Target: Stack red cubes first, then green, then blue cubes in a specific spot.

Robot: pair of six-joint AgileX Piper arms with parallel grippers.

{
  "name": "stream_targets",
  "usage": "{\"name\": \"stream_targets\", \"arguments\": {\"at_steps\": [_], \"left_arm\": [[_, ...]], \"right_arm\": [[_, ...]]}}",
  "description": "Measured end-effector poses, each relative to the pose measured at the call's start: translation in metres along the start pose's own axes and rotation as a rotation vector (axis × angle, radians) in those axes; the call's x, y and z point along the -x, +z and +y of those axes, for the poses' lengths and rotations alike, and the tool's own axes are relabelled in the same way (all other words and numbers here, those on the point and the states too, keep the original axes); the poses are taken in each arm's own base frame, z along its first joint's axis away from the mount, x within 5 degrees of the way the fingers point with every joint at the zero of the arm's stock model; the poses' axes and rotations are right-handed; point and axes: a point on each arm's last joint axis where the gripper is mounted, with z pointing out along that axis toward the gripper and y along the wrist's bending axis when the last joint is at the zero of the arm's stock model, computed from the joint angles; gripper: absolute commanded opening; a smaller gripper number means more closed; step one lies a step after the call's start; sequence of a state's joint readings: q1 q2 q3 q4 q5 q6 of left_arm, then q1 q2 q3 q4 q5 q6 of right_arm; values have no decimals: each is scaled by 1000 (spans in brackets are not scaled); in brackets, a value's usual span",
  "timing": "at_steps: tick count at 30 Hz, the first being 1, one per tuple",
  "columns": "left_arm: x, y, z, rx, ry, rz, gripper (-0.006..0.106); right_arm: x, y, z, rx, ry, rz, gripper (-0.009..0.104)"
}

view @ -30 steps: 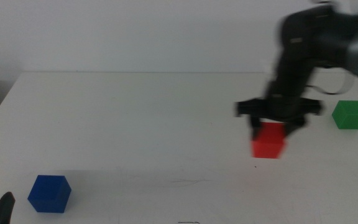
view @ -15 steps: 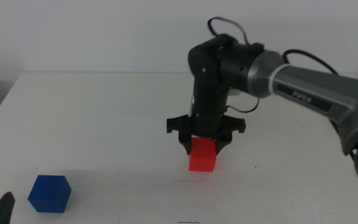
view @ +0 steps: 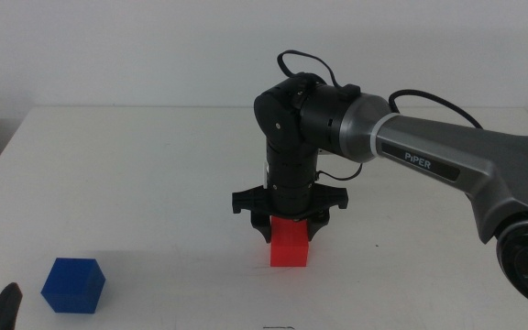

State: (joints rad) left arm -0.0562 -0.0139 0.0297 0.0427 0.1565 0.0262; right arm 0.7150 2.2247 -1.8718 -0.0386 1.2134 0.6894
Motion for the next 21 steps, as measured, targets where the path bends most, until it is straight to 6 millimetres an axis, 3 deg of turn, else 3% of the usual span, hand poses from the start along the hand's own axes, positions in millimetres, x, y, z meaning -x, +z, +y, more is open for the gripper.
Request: {"name": "stream_targets", "arguments": {"at_steps": [2,6,7,8,13,16,21], "left_arm": [[0,0,0,0,0,0,94],[0,0,0,0,0,0,94],[0,0,0,0,0,0,94],[0,0,0,0,0,0,94],[0,0,0,0,0,0,94],[0,0,0,0,0,0,94],[0,0,0,0,0,0,94]], "right_arm": [[-1,0,1,-4,-7,-4,0],[-1,0,2,0,-10,-8,22],[-1,0,2,3,-9,-8,34],[0,0,3,7,-9,-12,62],[2,4,7,41,-21,-36,92],[3,-5,7,63,-27,-61,94],[4,-59,-12,19,-147,-170,94]]}}
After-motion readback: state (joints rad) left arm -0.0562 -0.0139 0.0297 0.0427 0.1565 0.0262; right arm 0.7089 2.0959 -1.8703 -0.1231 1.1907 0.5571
